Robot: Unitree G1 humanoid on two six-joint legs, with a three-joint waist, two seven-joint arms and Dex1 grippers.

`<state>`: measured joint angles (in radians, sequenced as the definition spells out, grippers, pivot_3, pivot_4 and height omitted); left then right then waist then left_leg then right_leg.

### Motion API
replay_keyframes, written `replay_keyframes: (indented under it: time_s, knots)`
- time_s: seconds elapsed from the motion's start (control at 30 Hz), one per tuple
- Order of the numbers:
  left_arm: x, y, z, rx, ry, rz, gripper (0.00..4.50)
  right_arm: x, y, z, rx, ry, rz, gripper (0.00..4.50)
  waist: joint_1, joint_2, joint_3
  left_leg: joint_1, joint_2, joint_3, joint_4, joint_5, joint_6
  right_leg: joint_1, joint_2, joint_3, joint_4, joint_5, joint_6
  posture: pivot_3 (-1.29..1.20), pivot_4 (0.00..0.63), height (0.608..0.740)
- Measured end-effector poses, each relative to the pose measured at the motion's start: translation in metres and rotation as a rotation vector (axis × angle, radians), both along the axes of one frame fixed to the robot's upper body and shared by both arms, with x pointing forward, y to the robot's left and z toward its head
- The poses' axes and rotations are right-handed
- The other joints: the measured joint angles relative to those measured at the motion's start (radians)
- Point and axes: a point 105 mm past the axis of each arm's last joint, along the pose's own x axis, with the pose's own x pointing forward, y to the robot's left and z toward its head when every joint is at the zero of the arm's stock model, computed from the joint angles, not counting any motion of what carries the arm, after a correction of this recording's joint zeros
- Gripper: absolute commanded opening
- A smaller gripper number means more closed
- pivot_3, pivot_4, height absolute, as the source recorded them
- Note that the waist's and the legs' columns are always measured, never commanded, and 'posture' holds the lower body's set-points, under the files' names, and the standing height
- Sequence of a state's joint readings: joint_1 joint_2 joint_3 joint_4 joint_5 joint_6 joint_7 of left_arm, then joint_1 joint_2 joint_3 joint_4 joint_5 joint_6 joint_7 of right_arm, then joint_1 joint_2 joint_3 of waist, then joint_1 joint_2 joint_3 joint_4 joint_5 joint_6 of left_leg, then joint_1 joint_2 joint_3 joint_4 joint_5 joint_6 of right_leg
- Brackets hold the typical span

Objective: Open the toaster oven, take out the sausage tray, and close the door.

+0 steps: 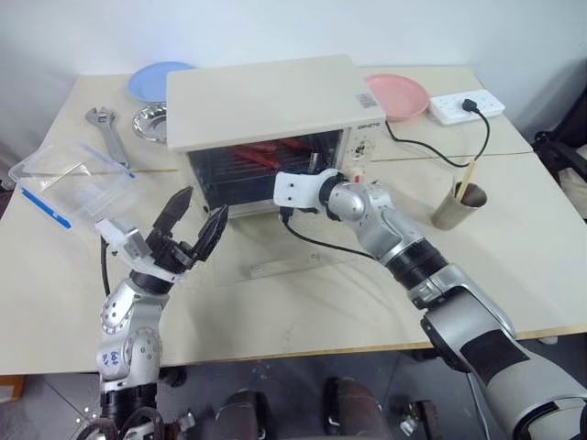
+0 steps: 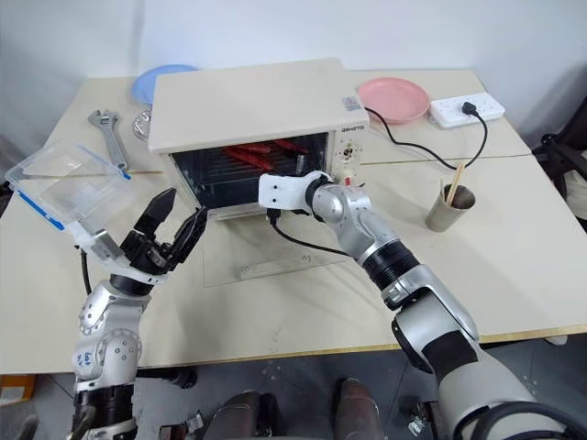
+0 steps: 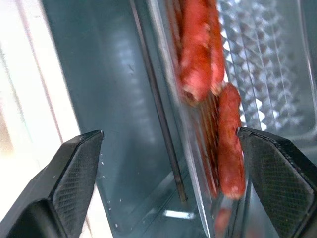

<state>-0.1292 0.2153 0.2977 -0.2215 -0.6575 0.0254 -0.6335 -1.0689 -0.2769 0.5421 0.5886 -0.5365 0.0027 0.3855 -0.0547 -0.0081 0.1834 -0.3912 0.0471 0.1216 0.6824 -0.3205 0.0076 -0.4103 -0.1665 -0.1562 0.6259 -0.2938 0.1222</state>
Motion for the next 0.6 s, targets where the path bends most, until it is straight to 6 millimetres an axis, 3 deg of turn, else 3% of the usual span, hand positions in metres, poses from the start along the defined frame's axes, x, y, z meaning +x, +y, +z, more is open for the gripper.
replay_keyframes:
  time_s: [0.33, 0.6]
  knots:
    - [-0.011, 0.004, -0.004, -0.031, 0.045, 0.022, 4.48, 0.005, 0.009, 0.0, -0.017, -0.012, -0.003, 4.5, 0.0, 0.0, 0.0, 0.001, 0.0, 0.0, 0.0, 0.0, 0.0, 0.001, 0.0, 0.0, 0.0, 0.0, 0.0, 0.0, 0.15, 0.74]
    - [-0.011, 0.02, -0.024, -0.043, 0.206, 0.116, 4.5, 0.01, 0.006, -0.004, -0.059, -0.042, -0.052, 1.85, 0.0, 0.0, 0.0, 0.0, 0.001, 0.0, 0.0, 0.0, 0.0, 0.0, 0.0, 0.0, 0.0, 0.0, 0.0, 0.0, 0.15, 0.74]
